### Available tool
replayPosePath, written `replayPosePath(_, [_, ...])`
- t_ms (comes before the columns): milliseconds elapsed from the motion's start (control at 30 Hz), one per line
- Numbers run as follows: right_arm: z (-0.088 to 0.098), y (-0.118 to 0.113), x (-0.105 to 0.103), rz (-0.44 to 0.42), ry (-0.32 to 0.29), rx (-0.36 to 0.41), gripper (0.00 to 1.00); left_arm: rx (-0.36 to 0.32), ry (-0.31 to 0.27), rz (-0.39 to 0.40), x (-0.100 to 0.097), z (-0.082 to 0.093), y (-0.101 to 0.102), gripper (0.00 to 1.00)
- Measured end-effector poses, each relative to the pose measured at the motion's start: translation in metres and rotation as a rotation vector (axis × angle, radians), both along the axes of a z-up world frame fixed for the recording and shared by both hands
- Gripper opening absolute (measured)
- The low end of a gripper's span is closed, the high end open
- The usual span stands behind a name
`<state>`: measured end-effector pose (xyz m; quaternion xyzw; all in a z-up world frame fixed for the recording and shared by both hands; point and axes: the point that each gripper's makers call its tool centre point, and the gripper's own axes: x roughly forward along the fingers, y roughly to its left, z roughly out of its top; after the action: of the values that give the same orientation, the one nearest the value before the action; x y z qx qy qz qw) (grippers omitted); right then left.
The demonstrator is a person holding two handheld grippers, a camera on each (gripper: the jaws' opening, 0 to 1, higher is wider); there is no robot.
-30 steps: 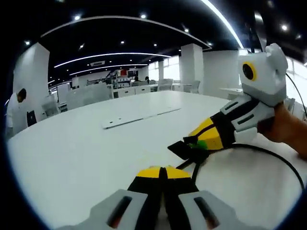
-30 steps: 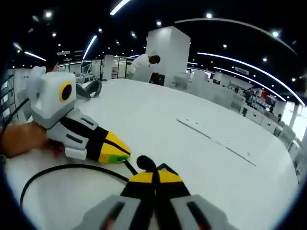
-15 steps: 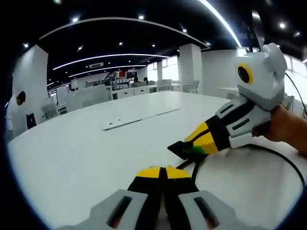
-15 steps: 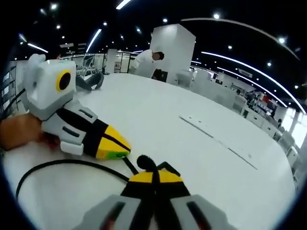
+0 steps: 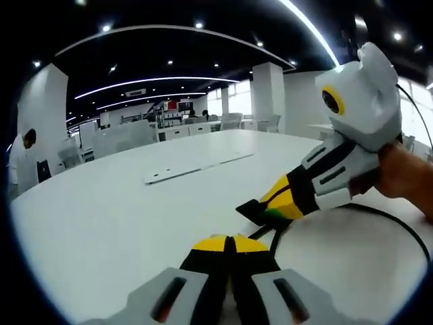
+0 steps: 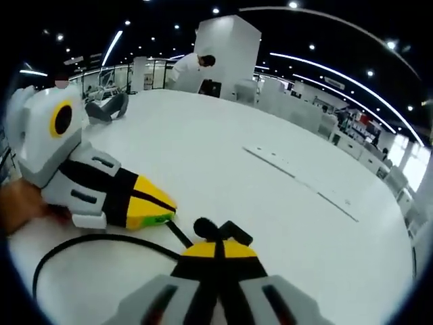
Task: Find the charging cable on the desk, coil it up and secure with Velcro.
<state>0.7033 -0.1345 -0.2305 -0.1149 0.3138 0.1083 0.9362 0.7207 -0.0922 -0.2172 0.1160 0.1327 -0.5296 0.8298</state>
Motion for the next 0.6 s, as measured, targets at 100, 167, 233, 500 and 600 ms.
replayPosePath(100, [-0.0006, 0.0007, 0.0018, 0.041, 0.016, -0.002, 0.01, -0.004, 0.0, 0.0, -0.0004, -0.0001, 0.0003, 0.02])
replayPosePath(167, [-0.0009, 0.0009, 0.0018, 0.061, 0.033, 0.01, 0.01, -0.007, -0.001, -0.001, -0.0007, -0.0001, 0.0005, 0.02])
replayPosePath(233, [0.002, -0.0057, 0.0048, 0.101, 0.048, 0.035, 0.01, -0.008, -0.001, -0.002, -0.0011, -0.0001, 0.0007, 0.02])
replayPosePath(500, [0.0018, -0.006, 0.0095, 0.189, 0.138, 0.059, 0.02, -0.008, -0.006, -0.006, 0.0048, 0.0014, -0.0002, 0.02])
replayPosePath(600, [0.002, -0.005, 0.0098, 0.198, 0.139, 0.028, 0.02, -0.004, -0.014, -0.011, 0.0051, 0.0017, -0.0001, 0.02])
